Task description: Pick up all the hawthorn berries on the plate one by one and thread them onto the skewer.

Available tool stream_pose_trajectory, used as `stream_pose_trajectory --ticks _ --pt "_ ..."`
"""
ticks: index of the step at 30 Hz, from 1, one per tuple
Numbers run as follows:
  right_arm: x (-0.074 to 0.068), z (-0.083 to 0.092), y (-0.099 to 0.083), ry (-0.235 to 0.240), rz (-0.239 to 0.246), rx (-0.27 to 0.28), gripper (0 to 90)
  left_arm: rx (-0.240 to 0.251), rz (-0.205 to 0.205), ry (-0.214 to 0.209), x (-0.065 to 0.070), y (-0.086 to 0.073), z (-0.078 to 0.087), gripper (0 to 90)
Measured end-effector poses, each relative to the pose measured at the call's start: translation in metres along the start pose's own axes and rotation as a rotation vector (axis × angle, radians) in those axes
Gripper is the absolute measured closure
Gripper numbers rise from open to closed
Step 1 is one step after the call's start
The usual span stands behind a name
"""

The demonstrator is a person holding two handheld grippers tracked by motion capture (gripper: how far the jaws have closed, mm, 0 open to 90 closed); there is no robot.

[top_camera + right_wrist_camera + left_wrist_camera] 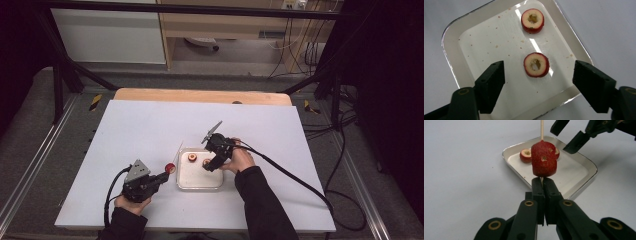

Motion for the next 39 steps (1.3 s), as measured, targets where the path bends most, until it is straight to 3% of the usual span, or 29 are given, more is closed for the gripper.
stream_pose_trajectory --ticks 7,21,26,30,32,37,39 --pt "0.002 -0.014 0.003 0.045 -0.013 -0.015 43.9 -0.002 0.003 -0.004 0.0 0.0 -0.001 88.0" --pt "0.003 -0.027 0.003 0.074 -0.03 -0.056 59.1 -0.01 -0.005 -0.009 0.002 0.0 -0.003 88.0" --pt "0.003 -0.024 0.002 0.07 -0.041 -0.05 60.0 -0.006 -0.007 -0.008 0.002 0.0 -0.002 88.0" --pt "0.001 -0.01 0.003 0.064 -0.11 0.032 60.2 0.002 -0.005 -0.007 0.003 0.0 -0.001 88.0" --pt "-0.001 0.0 0.004 0.067 -0.175 0.084 60.2 0.007 -0.006 -0.008 0.003 0.001 0.0 88.0" --pt "-0.002 0.024 0.0 0.13 -0.352 0.234 60.4 0.027 -0.008 -0.009 0.006 0.001 0.001 88.0" --pt "-0.002 0.032 -0.004 0.148 -0.402 0.294 60.4 0.028 -0.01 -0.011 0.007 0.001 0.001 88.0"
Point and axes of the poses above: each handheld gripper's, and its own axes: z roughly backward along the jaws, y roughly out of its top, x roughly to its right, the point moved 1 cm from there along -z, roughly forward along the jaws, and after that the axes turned 5 degrees about -y, right-handed, at the moved point
